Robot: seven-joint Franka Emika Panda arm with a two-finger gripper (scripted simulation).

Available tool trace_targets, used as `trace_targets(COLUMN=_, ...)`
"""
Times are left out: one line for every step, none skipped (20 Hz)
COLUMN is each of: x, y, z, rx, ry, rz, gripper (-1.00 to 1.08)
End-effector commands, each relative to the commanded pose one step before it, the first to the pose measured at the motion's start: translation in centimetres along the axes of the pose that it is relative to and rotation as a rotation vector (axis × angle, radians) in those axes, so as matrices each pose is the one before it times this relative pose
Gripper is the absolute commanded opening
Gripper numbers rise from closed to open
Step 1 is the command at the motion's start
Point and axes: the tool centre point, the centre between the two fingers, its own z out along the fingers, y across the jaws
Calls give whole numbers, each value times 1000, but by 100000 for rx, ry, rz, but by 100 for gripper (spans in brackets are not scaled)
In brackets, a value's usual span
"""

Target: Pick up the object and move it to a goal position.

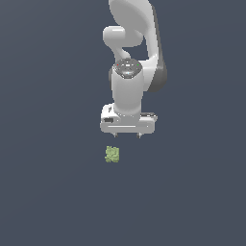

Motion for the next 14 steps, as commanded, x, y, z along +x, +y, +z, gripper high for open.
trace_targets(x=475, y=1102, z=1190, rx=-340, ry=-634, rz=850, gripper=100)
trace_targets(x=233, y=520, z=573, rx=-169, ry=-277, rz=378, gripper=100)
trace_targets(x=242, y=565, z=624, rx=-189, ry=-300, rz=401, gripper=100)
trace_targets(x=249, y=605, z=673, rx=-209, ry=-318, rz=418, gripper=100)
trace_targets(x=232, y=591, z=661, rx=-213, ry=-313, rz=402, gripper=100)
trace_targets(x=206, y=548, z=617, rx=-203, ry=-289, rz=364, gripper=100)
trace_targets(x=182, y=507, z=573, rx=-194, ry=-269, rz=331, gripper=100)
trace_targets(x=160, y=466, z=529, rx=-184, ry=-249, rz=301, gripper=100)
trace_targets(x=139, y=420, z=480, rx=-168, ry=-223, rz=264, gripper=100)
trace_targets(x=120, y=377, z=433, rx=-154, ry=-201, rz=235, gripper=100)
trace_targets(x=102, y=332, z=383, rx=-137, ry=-176, rz=202, gripper=100)
trace_targets(x=86, y=291, z=336, rx=-123, ry=-157, rz=178, gripper=100)
trace_targets(x=71, y=243, z=282, rx=-102, ry=-129, rz=144, gripper=100)
trace_targets(x=58, y=205, z=238, rx=-92, ry=-116, rz=128, gripper=100)
